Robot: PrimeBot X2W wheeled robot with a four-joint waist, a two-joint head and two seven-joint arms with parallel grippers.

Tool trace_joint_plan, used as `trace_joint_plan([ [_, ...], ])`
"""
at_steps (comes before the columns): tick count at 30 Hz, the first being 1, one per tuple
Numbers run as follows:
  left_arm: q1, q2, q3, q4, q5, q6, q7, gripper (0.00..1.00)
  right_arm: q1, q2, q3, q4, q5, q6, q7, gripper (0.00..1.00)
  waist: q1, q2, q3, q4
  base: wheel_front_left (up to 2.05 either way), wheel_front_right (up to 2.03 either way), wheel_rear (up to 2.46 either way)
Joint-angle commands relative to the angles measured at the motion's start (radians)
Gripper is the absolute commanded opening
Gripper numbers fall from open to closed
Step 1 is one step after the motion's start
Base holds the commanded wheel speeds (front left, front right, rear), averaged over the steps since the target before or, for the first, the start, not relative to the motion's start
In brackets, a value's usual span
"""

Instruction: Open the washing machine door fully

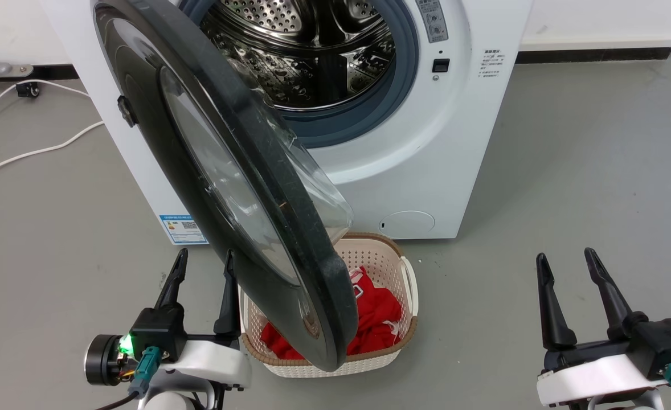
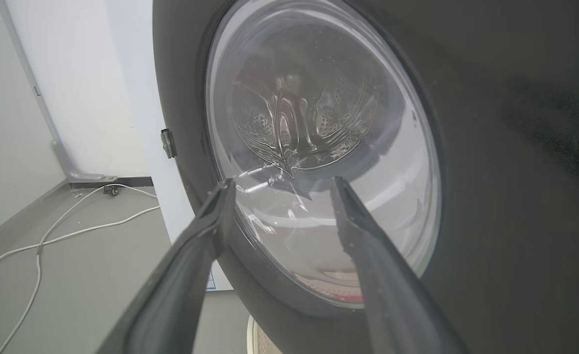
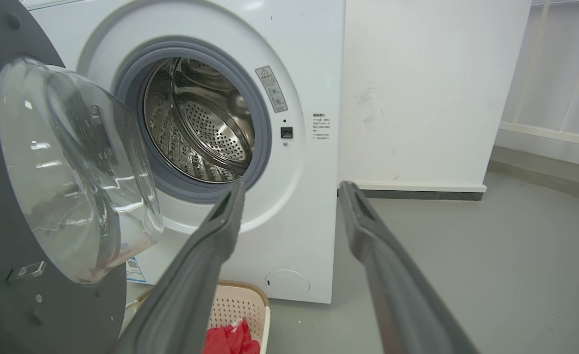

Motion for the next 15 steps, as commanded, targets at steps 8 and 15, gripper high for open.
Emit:
trace_joint_plan([
  [8, -0.005, 0.000, 0.001, -0.029, 0.012, 0.000, -0.003, 0.00, -0.011, 0.004, 0.000, 0.006, 0.008, -0.001, -0.002, 1.00, 0.0000, 0.0000, 0.002, -0.002, 0.00, 0.00, 0.00],
  [15, -0.027, 0.000, 0.009, -0.112, 0.025, 0.015, -0.003, 0.00, -0.012, 0.004, -0.002, 0.010, 0.009, -0.001, -0.002, 1.00, 0.0000, 0.0000, 0.004, 0.000, 0.00, 0.00, 0.00],
])
